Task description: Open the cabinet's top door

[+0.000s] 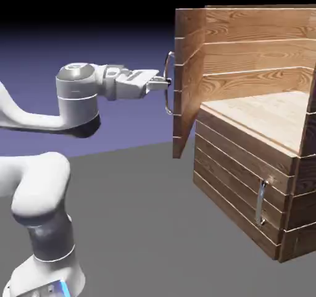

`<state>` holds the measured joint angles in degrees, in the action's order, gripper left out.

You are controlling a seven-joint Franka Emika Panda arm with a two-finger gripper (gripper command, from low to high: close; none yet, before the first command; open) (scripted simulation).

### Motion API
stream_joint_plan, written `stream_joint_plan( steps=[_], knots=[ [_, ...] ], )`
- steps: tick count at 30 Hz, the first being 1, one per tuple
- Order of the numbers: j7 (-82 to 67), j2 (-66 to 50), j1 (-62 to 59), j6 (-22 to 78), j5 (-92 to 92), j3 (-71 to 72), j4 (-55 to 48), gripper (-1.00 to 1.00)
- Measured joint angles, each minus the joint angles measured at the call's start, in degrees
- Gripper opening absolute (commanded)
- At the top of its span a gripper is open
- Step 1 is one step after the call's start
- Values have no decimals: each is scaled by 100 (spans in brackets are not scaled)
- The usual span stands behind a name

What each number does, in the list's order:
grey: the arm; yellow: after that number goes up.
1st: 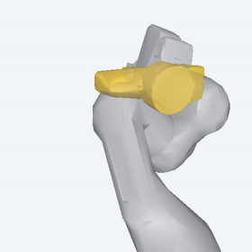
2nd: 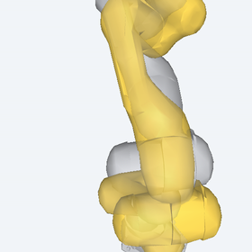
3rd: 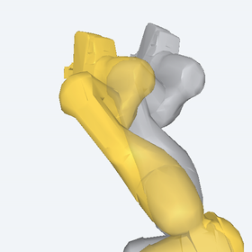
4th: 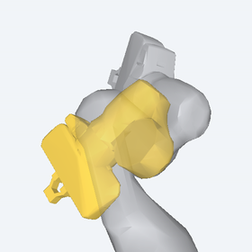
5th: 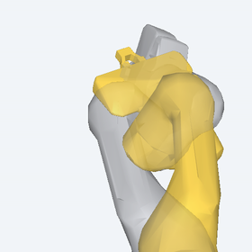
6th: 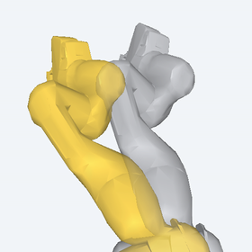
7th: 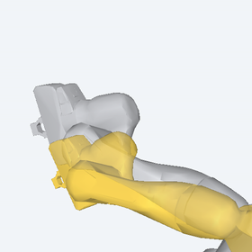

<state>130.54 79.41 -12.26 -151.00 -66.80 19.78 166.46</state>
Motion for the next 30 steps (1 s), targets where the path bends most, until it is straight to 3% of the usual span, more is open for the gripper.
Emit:
stream_joint_plan(
  steps=[14, 30],
  knots=[
    [-591, 390, 1026, 3487, 2490, 2337, -832, -100],
    [-878, -13, -738, 6953, 4060, 4491, -3994, -100]
  ],
)
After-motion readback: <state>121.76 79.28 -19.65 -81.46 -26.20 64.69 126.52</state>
